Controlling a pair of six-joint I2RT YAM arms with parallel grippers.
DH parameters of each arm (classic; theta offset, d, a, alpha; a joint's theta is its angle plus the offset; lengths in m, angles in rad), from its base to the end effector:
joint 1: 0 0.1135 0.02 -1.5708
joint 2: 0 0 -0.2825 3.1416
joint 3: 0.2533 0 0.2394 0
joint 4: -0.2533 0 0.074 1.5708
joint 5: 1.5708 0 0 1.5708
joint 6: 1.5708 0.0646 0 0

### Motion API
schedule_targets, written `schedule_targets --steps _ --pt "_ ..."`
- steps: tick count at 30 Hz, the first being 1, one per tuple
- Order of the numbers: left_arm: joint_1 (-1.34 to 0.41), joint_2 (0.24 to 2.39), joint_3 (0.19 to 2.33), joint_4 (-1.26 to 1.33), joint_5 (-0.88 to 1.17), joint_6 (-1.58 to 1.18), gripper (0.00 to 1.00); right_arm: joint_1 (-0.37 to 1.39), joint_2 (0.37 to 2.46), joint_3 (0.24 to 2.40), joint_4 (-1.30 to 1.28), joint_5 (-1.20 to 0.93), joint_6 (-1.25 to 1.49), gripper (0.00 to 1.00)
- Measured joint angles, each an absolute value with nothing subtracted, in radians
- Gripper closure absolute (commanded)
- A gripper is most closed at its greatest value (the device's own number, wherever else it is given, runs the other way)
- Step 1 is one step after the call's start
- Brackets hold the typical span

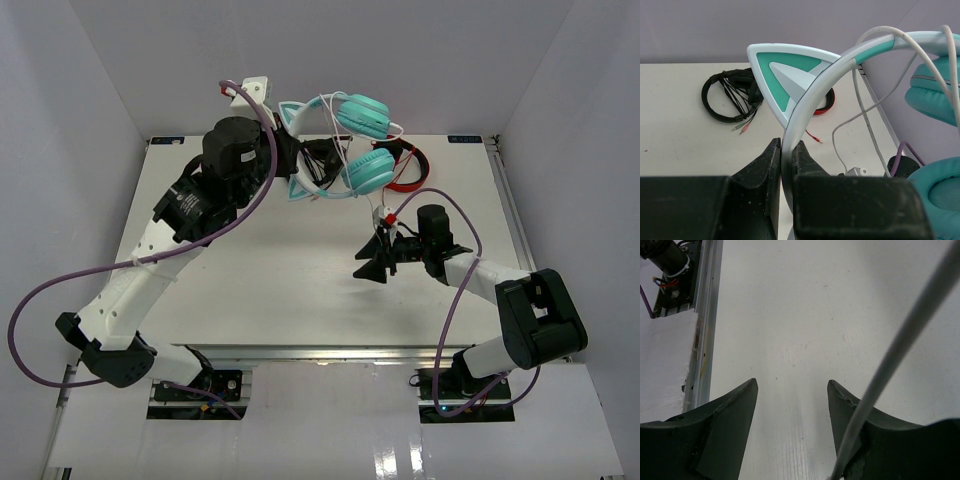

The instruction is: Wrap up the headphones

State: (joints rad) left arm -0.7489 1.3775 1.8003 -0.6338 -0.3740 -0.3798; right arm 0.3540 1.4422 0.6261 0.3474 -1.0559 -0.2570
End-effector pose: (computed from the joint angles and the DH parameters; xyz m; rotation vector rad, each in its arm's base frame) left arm 0.2238 -0.1758 0.5125 0.0587 1.7915 -0.4829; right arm 0.2438 0.1500 0.2181 -1.1794 1.5527 1.1238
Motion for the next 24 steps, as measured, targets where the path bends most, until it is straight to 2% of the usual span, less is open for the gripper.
schedule_targets --steps 4,7,15,24 --pt "-0.748 1.376 1.787 -0.631 -0.370 -0.380 1.00 0.348 1.442 0.628 0.331 -1.049 -0.292 0.43" --pt "-0.748 1.371 1.775 -0.628 -0.370 -0.382 1.00 0.342 1.442 0.628 0.324 -1.040 -0.304 0.44" --pt "-0.748 1.334 1.746 -0.628 -0.370 -0.389 1.00 0.315 1.441 0.628 0.320 -1.035 -0.296 0.31" --pt "-0.748 1.253 1.678 -0.620 -0.342 -0.401 1.00 0.289 1.448 0.628 0.412 -1.159 -0.240 0.31"
